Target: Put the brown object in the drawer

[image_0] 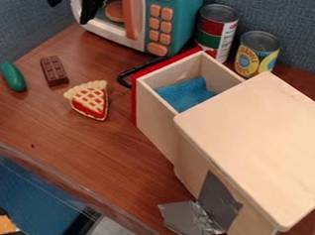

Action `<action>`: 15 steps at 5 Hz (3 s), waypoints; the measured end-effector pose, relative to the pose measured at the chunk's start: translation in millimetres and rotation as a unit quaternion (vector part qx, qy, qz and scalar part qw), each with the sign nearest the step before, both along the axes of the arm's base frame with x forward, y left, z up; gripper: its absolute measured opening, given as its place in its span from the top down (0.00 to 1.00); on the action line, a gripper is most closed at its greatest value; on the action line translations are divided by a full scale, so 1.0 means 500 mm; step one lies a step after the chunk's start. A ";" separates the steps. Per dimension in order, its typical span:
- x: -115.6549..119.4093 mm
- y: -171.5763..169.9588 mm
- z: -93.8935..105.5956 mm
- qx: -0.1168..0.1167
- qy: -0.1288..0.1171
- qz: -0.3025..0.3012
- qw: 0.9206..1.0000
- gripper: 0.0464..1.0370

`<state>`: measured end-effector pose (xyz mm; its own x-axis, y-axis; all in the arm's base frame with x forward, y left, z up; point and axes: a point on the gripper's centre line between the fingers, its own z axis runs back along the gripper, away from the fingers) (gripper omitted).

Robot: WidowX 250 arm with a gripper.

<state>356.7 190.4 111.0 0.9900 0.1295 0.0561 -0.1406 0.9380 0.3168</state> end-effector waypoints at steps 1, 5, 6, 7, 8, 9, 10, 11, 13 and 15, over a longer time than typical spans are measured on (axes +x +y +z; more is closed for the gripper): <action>-0.002 -0.003 -0.035 -0.011 0.018 0.004 1.000 0.04; -0.089 0.058 -0.102 -0.087 -0.015 0.249 0.964 0.04; -0.101 0.067 -0.115 -0.094 -0.027 0.292 0.952 0.04; -0.107 0.083 -0.133 -0.099 -0.038 0.340 0.935 0.04; -0.115 0.095 -0.140 -0.097 -0.055 0.374 0.921 0.04; -0.119 0.087 -0.154 -0.099 -0.058 0.394 0.912 0.04; -0.114 0.081 -0.158 -0.107 -0.063 0.403 0.907 0.04; -0.111 0.067 -0.161 -0.128 -0.058 0.415 0.899 0.04; -0.107 0.070 -0.198 -0.131 -0.048 0.418 0.898 0.04; -0.094 0.109 -0.218 -0.092 -0.066 0.402 0.908 0.36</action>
